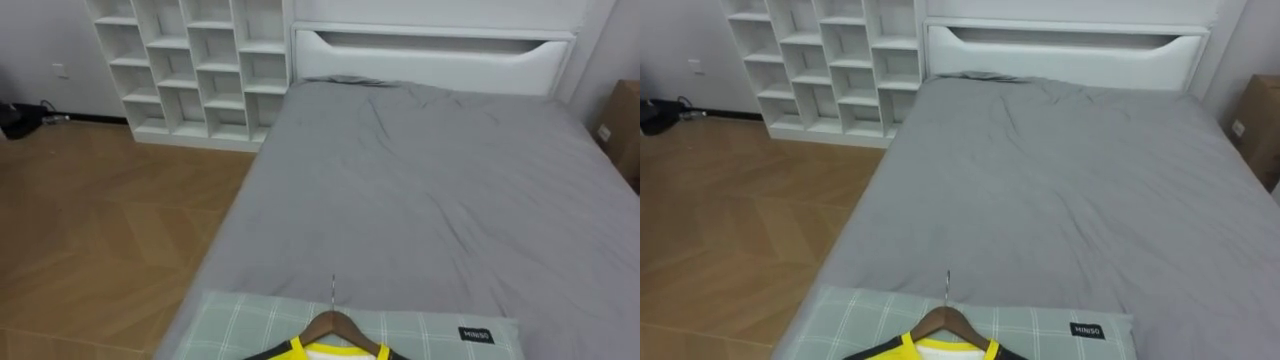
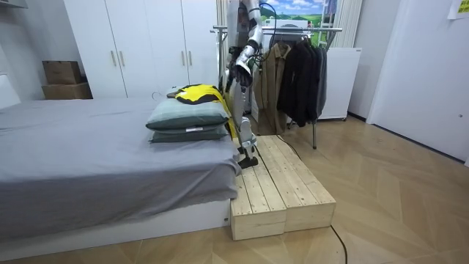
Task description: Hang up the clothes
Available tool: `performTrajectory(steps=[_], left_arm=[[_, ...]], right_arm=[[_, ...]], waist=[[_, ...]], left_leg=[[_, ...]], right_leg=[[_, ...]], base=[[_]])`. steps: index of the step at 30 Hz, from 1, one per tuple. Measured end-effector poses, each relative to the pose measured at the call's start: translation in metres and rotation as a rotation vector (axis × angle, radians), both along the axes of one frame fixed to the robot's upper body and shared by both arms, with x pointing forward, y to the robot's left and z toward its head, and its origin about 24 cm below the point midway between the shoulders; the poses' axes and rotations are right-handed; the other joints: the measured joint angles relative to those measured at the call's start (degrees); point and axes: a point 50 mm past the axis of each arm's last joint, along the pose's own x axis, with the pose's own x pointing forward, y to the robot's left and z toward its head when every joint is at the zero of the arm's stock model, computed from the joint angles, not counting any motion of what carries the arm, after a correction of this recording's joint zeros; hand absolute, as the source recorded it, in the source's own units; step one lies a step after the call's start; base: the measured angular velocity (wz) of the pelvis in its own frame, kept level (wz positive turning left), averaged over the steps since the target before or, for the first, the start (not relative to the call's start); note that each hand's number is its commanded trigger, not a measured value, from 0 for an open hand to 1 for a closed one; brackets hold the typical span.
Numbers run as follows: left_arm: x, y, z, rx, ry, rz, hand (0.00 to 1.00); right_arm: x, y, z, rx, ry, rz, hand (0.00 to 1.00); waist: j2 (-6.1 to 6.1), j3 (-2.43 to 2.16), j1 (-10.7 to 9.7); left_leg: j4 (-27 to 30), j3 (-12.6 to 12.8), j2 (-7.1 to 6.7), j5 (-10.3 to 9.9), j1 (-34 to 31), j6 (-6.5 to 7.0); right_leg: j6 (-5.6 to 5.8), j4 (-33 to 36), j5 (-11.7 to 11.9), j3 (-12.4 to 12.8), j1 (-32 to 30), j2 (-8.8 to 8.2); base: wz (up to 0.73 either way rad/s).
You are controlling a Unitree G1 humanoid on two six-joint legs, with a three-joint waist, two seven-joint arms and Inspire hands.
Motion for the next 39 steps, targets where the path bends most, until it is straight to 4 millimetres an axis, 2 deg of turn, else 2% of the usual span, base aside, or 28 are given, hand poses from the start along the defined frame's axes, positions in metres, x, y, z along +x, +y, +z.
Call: performTrajectory(steps=[2,6,11,17,21,25,29,35,39], left_arm=[[0.015,0.003,0.013,0.094,-0.044,-0.045,0.0],[0.023,0.002,0.023,0.189,-0.06,-0.088,0.0],[0.044,-0.011,0.035,0.282,-0.105,-0.184,0.0],[0.066,-0.028,0.046,0.389,-0.128,-0.325,0.0],[0.071,-0.037,0.046,0.388,-0.136,-0.374,0.0],[0.079,-0.055,0.051,0.377,-0.171,-0.473,0.0],[0.083,-0.066,0.05,0.389,-0.157,-0.573,0.0],[0.094,-0.082,0.051,0.384,-0.15,-0.688,0.0],[0.101,-0.083,0.054,0.385,-0.127,-0.737,0.0]], right_arm=[[0.0,0.0,0.0,0.0,-0.002,0.001,0.0],[-0.002,-0.001,0.001,0.003,-0.008,0.016,0.0],[-0.001,-0.003,0.002,0.0,-0.014,0.025,0.0],[0.001,-0.005,0.002,-0.004,-0.02,0.058,0.0],[0.002,-0.006,0.003,-0.003,-0.036,0.062,0.0],[0.003,-0.006,0.004,-0.009,-0.053,0.079,0.0],[0.006,-0.006,0.004,-0.008,-0.071,0.105,0.0],[0.009,-0.004,0.003,0.0,-0.088,0.12,0.0],[0.014,-0.006,0.004,-0.002,-0.088,0.153,0.0]], waist=[[0.11,-0.04,-0.1],[0.23,-0.06,-0.3],[0.81,-0.04,-0.6],[1.37,-0.07,-2.2],[1.46,-0.18,-3.3],[1.22,-0.16,-3.9],[1.28,0.03,-4.8],[1.17,0.25,-5.4],[1.19,0.36,-6.5]], left_leg=[[-0.1,0.1,0.01,0.0,0.0,0.0],[0.1,0.1,0.04,0.0,-0.1,-0.05],[0.7,-0.4,0.09,-0.1,-0.4,-0.06],[1.0,-0.8,0.1,0.0,-0.7,-0.14],[1.0,-0.2,0.16,0.0,-0.5,-0.12],[0.9,0.3,0.25,-0.1,-0.5,-0.08],[0.7,0.8,0.46,-0.1,-0.4,-0.08],[1.0,1.1,0.56,-0.1,-0.7,-0.06],[1.1,1.0,0.49,-0.1,-1.0,-0.06]], right_leg=[[-0.02,0.0,0.0,0.1,0.0,0.0],[-0.09,0.0,0.1,0.0,-0.1,0.03],[-0.17,0.2,0.1,-0.4,0.1,0.11],[-0.24,0.0,0.1,-0.8,-0.1,0.14],[-0.23,0.1,0.1,-0.1,-0.1,0.12],[-0.22,0.6,0.2,0.2,-0.3,0.08],[-0.25,1.0,0.2,1.3,-0.8,0.19],[-0.27,1.1,0.3,1.4,-1.0,0.21],[-0.27,0.9,0.3,1.4,-1.2,0.21]], base=[[0.0],[0.0],[0.03],[0.04],[-0.07],[-0.04],[-0.09],[-0.01],[0.0]])
